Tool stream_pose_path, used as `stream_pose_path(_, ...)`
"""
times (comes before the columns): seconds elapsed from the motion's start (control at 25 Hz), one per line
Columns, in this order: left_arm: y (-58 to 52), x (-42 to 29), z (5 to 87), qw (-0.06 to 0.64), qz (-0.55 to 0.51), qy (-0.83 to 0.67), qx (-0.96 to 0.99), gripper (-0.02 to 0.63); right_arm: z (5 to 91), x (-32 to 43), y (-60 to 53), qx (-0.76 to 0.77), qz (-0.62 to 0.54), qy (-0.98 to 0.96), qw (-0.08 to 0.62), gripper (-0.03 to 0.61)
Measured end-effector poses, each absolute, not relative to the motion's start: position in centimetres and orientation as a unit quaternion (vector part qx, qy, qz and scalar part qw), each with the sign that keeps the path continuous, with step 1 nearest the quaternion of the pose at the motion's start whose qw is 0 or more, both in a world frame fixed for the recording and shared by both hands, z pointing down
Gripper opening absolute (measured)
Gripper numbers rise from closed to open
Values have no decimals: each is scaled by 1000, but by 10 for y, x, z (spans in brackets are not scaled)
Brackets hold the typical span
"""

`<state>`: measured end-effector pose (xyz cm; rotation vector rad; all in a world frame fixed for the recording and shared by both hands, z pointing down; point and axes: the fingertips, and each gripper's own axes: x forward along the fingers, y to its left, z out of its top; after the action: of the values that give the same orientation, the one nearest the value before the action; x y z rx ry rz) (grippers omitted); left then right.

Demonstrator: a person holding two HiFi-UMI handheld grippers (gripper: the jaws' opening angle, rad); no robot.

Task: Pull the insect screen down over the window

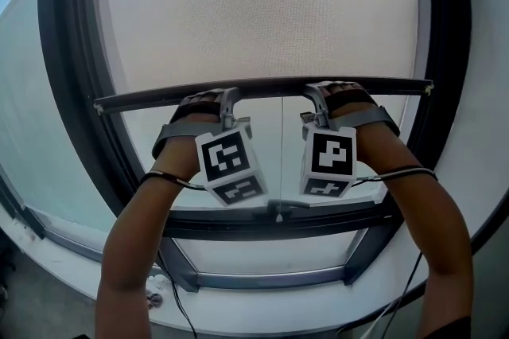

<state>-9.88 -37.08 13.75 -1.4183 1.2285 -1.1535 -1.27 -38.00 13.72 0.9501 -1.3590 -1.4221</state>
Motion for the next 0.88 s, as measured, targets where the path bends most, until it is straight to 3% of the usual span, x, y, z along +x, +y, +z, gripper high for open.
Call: stream_pose_path(0.88, -368, -97, 149, 444, -471, 479, -593, 202, 147, -11, -379, 389, -561, -552, 478, 199)
